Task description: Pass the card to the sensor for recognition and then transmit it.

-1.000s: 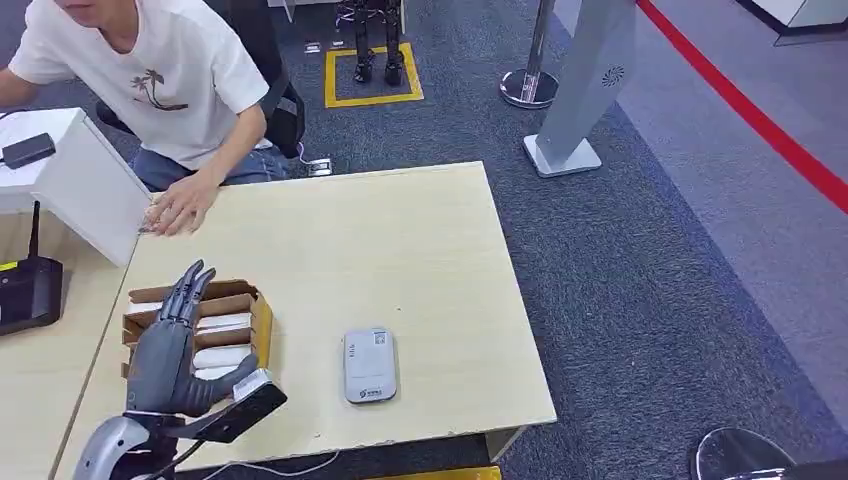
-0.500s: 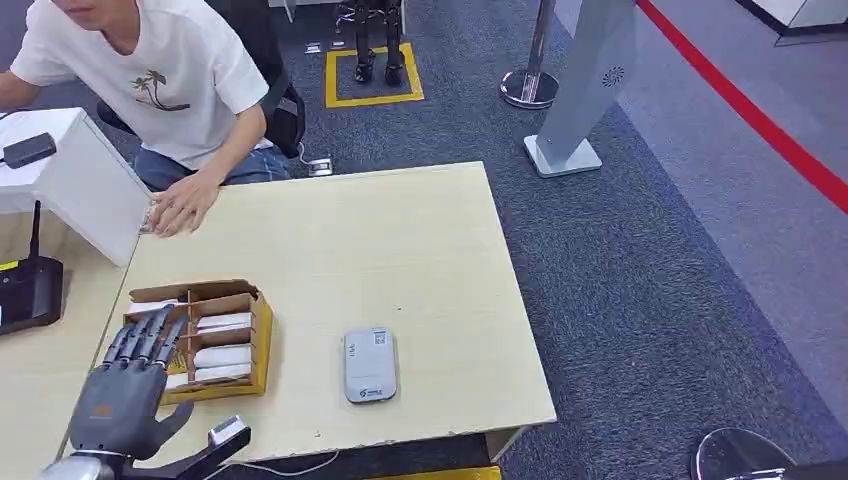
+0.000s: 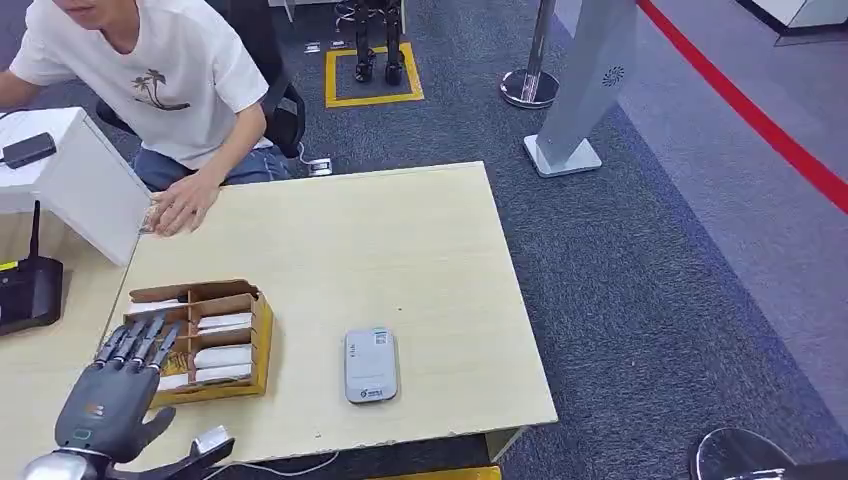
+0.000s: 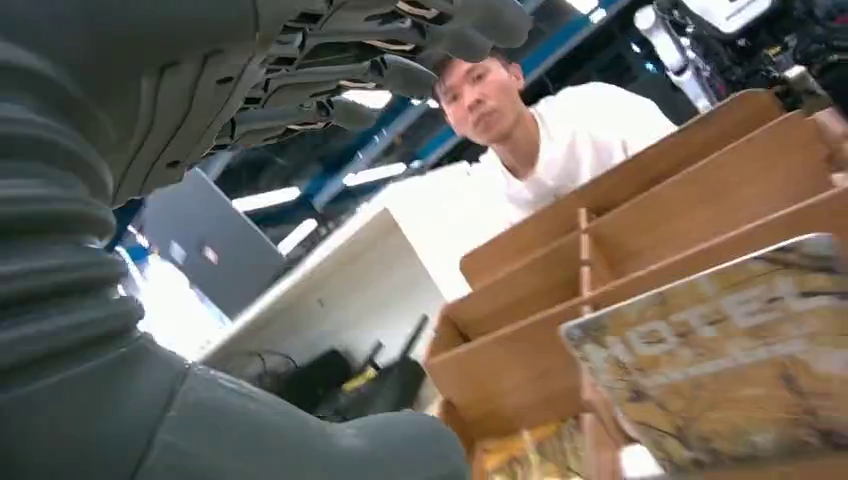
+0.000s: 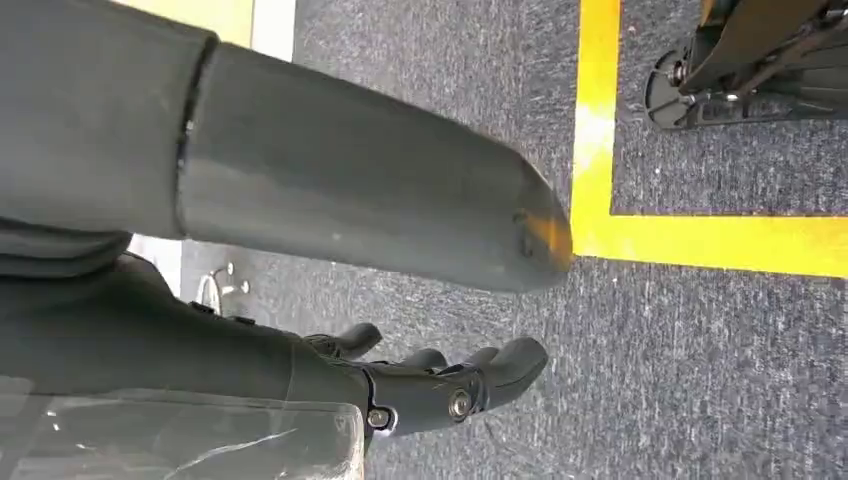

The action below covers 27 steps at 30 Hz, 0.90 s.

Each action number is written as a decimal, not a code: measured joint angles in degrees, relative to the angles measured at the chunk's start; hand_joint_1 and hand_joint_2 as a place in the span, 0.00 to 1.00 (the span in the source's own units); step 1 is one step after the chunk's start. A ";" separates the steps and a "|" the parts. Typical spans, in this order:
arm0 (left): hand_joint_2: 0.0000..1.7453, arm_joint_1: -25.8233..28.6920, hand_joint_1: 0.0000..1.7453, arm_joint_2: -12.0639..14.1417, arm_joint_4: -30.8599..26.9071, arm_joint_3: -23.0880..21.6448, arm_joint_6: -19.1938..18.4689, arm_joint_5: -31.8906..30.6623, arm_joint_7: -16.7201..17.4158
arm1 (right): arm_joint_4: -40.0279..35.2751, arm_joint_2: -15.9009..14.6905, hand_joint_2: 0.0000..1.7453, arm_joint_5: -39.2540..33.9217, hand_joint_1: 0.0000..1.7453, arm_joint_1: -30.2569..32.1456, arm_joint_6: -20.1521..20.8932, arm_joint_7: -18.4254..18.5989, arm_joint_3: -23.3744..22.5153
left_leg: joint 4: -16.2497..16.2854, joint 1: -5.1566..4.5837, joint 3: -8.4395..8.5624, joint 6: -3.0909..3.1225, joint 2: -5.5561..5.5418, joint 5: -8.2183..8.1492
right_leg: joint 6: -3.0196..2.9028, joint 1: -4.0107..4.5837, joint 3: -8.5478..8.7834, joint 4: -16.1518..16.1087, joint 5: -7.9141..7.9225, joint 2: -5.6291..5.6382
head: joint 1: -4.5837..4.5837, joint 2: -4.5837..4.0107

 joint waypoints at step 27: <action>1.00 -2.91 0.00 -0.96 1.75 0.00 -4.46 9.67 -2.12 | 0.00 0.00 0.00 1.68 0.00 -0.20 0.33 -0.11 0.00 | 0.00 0.01 0.00 0.00 0.00 0.00 | -0.01 0.00 0.02 0.01 0.00 0.00 | 0.02 0.00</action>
